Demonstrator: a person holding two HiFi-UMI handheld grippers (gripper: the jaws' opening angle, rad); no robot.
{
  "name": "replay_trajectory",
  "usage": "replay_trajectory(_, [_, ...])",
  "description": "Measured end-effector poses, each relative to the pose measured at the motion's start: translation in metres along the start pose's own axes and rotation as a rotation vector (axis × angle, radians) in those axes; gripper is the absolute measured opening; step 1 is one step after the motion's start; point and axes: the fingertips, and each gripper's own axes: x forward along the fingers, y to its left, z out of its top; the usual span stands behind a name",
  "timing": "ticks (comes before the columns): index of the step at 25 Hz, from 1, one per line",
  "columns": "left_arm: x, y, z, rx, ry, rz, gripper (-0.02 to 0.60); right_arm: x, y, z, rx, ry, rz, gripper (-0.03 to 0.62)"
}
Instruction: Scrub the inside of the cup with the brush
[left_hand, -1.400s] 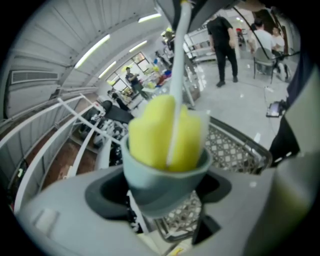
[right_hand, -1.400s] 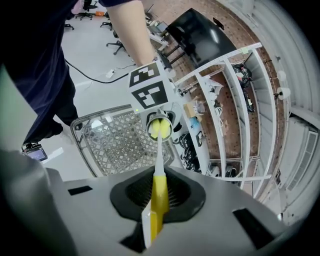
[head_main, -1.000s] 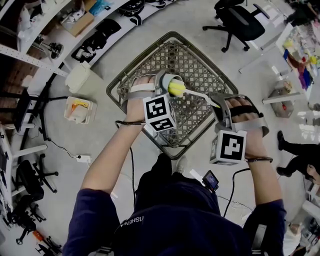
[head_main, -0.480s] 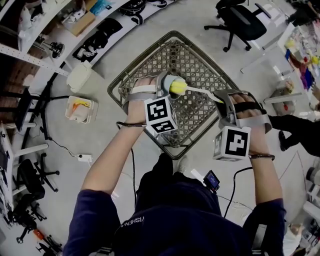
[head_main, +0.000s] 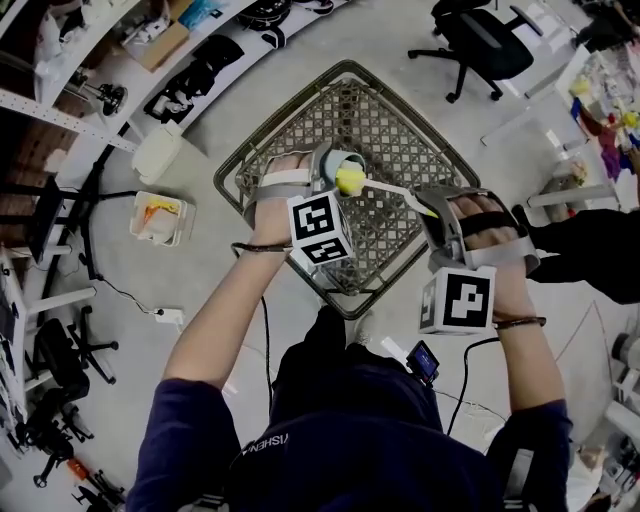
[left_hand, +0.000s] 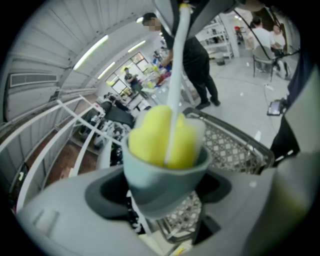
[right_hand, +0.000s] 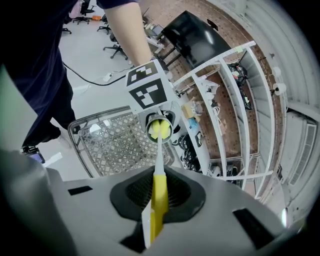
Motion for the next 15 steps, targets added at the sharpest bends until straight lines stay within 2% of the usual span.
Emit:
replay_trajectory(8, [-0.005, 0.004, 0.007, 0.012, -0.026, 0.013, 0.383, 0.019, 0.004, -0.026, 0.011, 0.049, 0.007, 0.028])
replay_trajectory(15, [0.004, 0.005, 0.001, 0.005, -0.008, 0.004, 0.382, 0.009, 0.008, -0.011, 0.055, -0.001, 0.022, 0.028])
